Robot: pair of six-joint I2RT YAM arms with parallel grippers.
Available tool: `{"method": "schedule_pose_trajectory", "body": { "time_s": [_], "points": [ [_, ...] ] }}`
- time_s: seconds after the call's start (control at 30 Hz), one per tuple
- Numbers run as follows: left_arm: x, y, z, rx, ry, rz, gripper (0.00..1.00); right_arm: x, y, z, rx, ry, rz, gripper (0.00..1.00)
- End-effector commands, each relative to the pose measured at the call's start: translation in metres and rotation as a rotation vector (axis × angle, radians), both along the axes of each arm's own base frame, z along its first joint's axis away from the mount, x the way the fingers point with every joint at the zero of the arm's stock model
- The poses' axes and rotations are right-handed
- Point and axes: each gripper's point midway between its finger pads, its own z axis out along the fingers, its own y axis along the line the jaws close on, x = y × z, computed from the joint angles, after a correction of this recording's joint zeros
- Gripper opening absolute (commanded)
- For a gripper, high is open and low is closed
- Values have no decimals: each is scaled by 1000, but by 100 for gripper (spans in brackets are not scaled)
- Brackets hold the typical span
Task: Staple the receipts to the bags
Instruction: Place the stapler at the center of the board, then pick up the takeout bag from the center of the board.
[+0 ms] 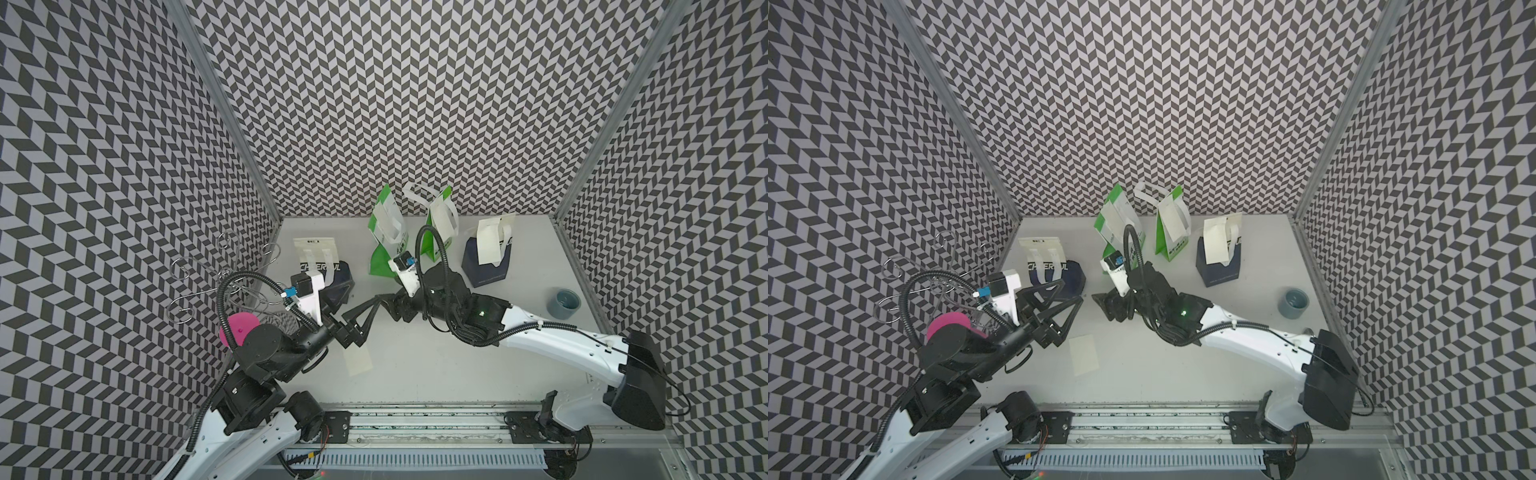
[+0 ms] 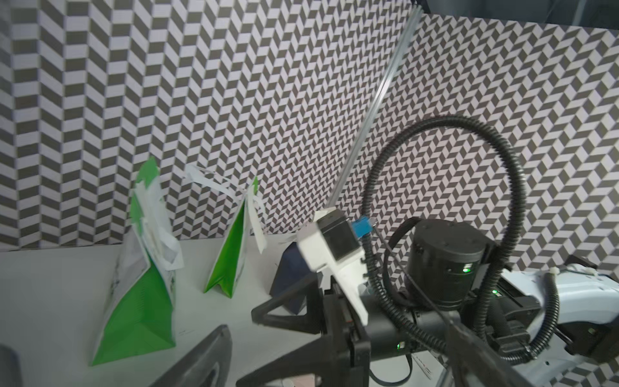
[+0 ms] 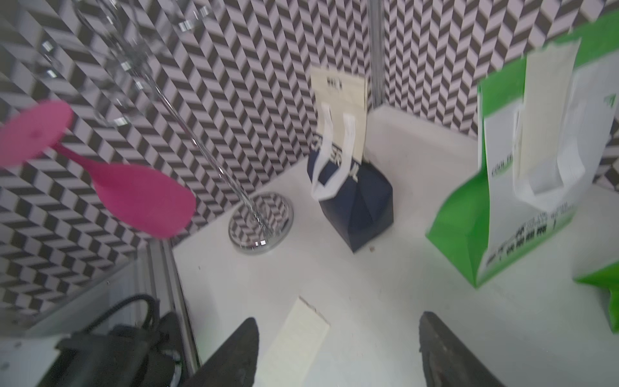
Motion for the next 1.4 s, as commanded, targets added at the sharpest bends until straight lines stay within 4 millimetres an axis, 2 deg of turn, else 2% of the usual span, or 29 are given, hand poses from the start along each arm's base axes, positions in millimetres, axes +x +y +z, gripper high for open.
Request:
{"method": "schedule_pose_trajectory", "body": {
  "time_s": [0.0,0.23,0.33,0.5,0.7,0.93,1.13,1.37],
  "points": [
    [9,39,-6,7,64,201,100,21,43,28,119,-123,65,74],
    [1,62,32,-5,-8,274,100,55,110,23,180,-164,133,74],
    [-2,65,40,-9,-24,277,99,74,127,12,170,-173,105,74],
    [-3,62,40,-3,-23,256,99,111,129,2,191,-171,24,75],
    [-2,53,37,31,-33,230,99,133,136,-6,198,-185,34,75],
    [1,49,33,47,-39,224,99,136,154,-14,209,-183,192,71],
    [2,46,32,49,-46,216,99,128,166,-15,213,-195,276,58],
    [4,44,28,55,-37,216,99,121,169,-9,228,-218,326,22]
  ]
}}
